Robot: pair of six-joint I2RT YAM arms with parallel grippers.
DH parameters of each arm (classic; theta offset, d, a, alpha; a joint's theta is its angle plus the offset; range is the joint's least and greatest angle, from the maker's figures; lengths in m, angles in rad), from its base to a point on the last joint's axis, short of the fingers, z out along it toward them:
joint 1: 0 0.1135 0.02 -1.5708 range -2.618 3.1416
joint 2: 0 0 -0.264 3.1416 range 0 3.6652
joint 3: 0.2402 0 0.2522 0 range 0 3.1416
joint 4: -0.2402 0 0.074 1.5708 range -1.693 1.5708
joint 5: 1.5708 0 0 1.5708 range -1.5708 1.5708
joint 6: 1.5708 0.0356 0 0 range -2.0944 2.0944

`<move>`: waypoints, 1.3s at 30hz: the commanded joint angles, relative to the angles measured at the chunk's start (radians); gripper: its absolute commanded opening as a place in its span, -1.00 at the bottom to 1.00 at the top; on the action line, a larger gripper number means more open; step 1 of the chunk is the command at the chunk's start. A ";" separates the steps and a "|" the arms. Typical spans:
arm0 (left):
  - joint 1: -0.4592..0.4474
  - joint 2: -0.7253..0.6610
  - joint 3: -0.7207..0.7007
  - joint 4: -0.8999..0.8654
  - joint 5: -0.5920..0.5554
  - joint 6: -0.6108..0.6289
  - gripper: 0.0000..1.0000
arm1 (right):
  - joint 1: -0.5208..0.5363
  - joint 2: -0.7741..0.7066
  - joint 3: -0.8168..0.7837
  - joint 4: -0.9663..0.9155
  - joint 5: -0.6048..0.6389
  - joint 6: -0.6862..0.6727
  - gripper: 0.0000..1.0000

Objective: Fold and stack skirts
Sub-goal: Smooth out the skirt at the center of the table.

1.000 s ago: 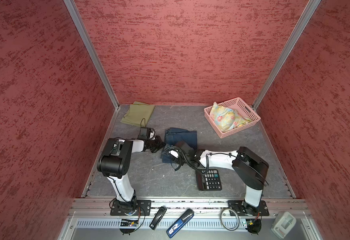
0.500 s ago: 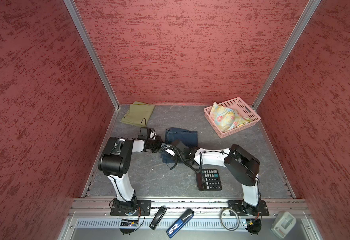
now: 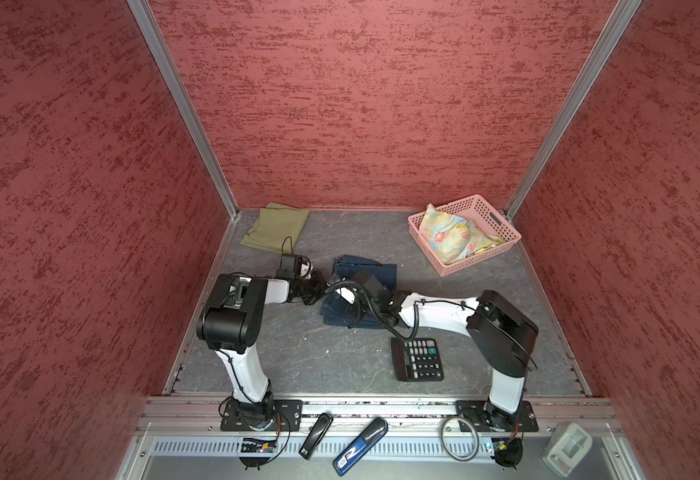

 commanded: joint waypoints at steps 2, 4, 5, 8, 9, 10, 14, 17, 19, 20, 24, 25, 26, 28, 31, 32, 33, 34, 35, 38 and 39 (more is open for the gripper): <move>-0.011 0.032 -0.012 -0.055 -0.023 0.000 -0.94 | -0.002 -0.045 -0.031 0.158 -0.117 0.141 -1.00; -0.011 0.030 -0.011 -0.055 -0.022 0.000 -0.94 | -0.003 -0.038 -0.049 0.210 -0.153 0.193 -1.00; -0.011 0.027 -0.014 -0.055 -0.023 -0.001 -0.94 | -0.003 -0.029 -0.056 0.233 -0.167 0.218 -1.00; -0.011 0.020 -0.016 -0.056 -0.023 -0.003 -0.94 | -0.003 -0.006 -0.079 0.297 -0.190 0.280 -1.00; -0.011 0.019 -0.016 -0.055 -0.023 -0.003 -0.94 | -0.003 0.003 -0.088 0.315 -0.197 0.287 -1.00; -0.011 0.016 -0.016 -0.057 -0.025 -0.004 -0.94 | -0.003 0.014 -0.095 0.329 -0.201 0.295 -1.00; -0.011 0.010 -0.016 -0.060 -0.027 -0.005 -0.94 | -0.003 0.052 -0.068 0.307 -0.207 0.292 -1.00; -0.009 0.002 -0.019 -0.060 -0.030 -0.011 -0.94 | -0.003 0.061 -0.052 0.292 -0.209 0.295 -1.00; -0.009 -0.003 -0.020 -0.060 -0.034 -0.013 -0.94 | -0.003 0.063 -0.053 0.285 -0.203 0.303 -1.00; -0.009 -0.005 -0.019 -0.062 -0.035 -0.014 -0.95 | -0.003 0.060 -0.048 0.274 -0.196 0.309 -1.00; -0.008 -0.009 -0.011 -0.066 -0.038 -0.015 -0.94 | -0.003 0.063 -0.024 0.230 -0.179 0.347 -0.62; -0.008 -0.011 -0.008 -0.067 -0.039 -0.015 -0.94 | -0.002 0.062 -0.027 0.232 -0.190 0.361 -0.31; -0.008 -0.012 -0.008 -0.064 -0.040 -0.019 -0.95 | -0.002 0.057 -0.035 0.243 -0.202 0.370 -0.04; -0.008 -0.017 -0.008 -0.057 -0.043 -0.025 -0.94 | -0.002 0.023 -0.058 0.270 -0.200 0.385 0.24; -0.003 -0.034 -0.012 -0.060 -0.046 -0.034 -0.88 | -0.013 -0.074 -0.100 0.305 -0.157 0.396 0.44; 0.002 -0.048 -0.011 -0.061 -0.048 -0.038 -0.82 | -0.024 -0.107 -0.101 0.294 -0.154 0.410 0.45; 0.007 -0.062 -0.012 -0.064 -0.051 -0.040 -0.76 | -0.037 -0.134 -0.101 0.282 -0.151 0.424 0.45; 0.013 -0.078 -0.011 -0.073 -0.060 -0.043 -0.63 | -0.051 -0.159 -0.101 0.265 -0.146 0.450 0.44; 0.020 -0.100 -0.008 -0.085 -0.073 -0.040 -0.44 | -0.067 -0.179 -0.098 0.239 -0.133 0.478 0.43; 0.046 -0.157 0.002 -0.124 -0.119 -0.041 -0.02 | -0.092 -0.198 -0.070 0.115 -0.093 0.536 0.39; 0.057 -0.177 0.009 -0.137 -0.128 -0.040 0.06 | -0.096 -0.200 -0.062 0.067 -0.062 0.558 0.39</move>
